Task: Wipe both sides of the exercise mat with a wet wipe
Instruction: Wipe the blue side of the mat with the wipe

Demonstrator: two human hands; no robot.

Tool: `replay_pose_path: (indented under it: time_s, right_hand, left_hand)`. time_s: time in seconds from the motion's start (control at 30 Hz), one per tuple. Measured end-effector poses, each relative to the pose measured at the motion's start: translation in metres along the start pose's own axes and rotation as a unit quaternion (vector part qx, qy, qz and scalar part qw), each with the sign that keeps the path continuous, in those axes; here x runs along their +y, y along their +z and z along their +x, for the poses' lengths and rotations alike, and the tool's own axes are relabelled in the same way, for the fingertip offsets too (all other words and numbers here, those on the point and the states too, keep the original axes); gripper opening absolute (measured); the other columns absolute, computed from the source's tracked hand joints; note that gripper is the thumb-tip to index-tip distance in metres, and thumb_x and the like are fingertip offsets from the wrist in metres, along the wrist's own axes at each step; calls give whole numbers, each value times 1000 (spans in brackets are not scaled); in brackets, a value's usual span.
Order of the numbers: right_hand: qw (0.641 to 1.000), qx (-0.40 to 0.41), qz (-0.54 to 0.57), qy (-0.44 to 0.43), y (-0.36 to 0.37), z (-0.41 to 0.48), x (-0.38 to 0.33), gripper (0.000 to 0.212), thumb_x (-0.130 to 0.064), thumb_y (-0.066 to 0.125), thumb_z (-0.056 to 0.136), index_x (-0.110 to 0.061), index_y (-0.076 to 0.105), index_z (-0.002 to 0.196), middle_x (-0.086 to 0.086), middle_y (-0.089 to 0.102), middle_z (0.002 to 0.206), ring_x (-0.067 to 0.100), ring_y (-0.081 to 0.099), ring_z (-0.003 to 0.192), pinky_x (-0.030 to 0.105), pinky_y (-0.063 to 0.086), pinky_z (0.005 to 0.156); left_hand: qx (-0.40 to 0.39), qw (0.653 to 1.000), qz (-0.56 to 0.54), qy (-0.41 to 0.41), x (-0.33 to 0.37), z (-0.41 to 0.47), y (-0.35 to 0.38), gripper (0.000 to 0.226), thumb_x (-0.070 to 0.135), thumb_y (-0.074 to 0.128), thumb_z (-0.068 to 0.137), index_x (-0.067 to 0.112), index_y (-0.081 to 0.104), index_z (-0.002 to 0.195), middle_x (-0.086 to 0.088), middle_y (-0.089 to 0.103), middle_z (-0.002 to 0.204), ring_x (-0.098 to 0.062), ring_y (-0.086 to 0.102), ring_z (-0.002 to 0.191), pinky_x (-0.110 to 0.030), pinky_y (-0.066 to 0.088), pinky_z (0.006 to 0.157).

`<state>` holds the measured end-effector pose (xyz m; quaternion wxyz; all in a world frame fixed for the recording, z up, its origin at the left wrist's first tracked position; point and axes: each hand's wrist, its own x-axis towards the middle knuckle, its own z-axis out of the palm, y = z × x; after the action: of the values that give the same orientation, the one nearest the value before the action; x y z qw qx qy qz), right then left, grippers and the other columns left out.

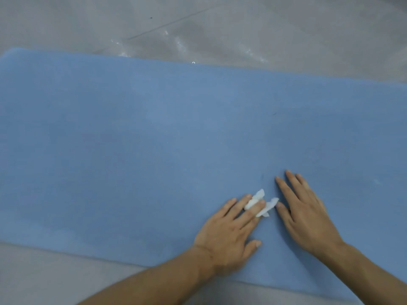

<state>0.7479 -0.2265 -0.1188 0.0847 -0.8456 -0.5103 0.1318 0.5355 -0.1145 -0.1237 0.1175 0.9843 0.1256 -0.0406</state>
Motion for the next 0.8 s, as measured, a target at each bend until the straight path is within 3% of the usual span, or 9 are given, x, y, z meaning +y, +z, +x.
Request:
replay_pose_path:
  time_s: [0.1,0.23,0.37,0.43,0.57,0.67,0.8]
  right_hand:
    - [1000,23,-11,1,3,-4,-10,68,-52,29,101,-18,40,159,5,28,170,26,23,156,51,30,120]
    - [998,35,-18,40,2,6,-17,76,-61,25,98,-20,38,160,7,28,170,29,24,156,53,27,121]
    - [994,55,-13,97,-2,24,-14,80,-64,25,96,-17,39,159,12,27,169,33,24,155,55,23,122]
    - [992,49,-7,112,-2,31,-12,84,-67,21,94,-16,38,159,13,26,169,33,22,156,57,22,122]
    - [991,69,-18,113,10,33,-14,85,-66,23,94,-12,38,158,14,28,168,37,23,154,60,23,121]
    - [990,83,-21,111,15,34,-14,83,-64,25,95,-10,37,158,16,30,167,39,24,153,62,23,120]
    - [989,105,-25,101,19,33,-15,80,-61,27,97,-10,38,157,16,31,166,40,26,152,63,24,119]
  left_hand:
    - [-1,999,6,-53,-35,-17,-7,73,51,33,103,17,17,165,5,7,174,-19,2,160,-42,9,128]
    - [21,985,3,-173,-94,-50,-19,70,52,27,105,21,12,166,9,-4,173,-16,2,160,-43,12,126]
    - [39,936,-19,-349,-133,-83,-28,74,60,14,101,28,0,166,14,-15,171,-16,-4,160,-47,6,128]
    - [55,919,-39,-388,-128,-92,-28,76,63,11,99,28,-4,166,14,-20,170,-17,-6,160,-46,5,129]
    - [64,924,-76,-368,-76,-85,-22,80,64,16,101,22,-4,166,7,-26,170,-22,-11,159,-44,7,129]
    - [50,954,-91,-279,-25,-67,-12,81,62,27,101,20,3,166,7,-21,171,-23,-10,159,-44,7,128]
    - [8,987,-40,-157,37,-45,9,83,62,37,95,17,23,163,3,-1,174,-29,8,159,-44,13,123]
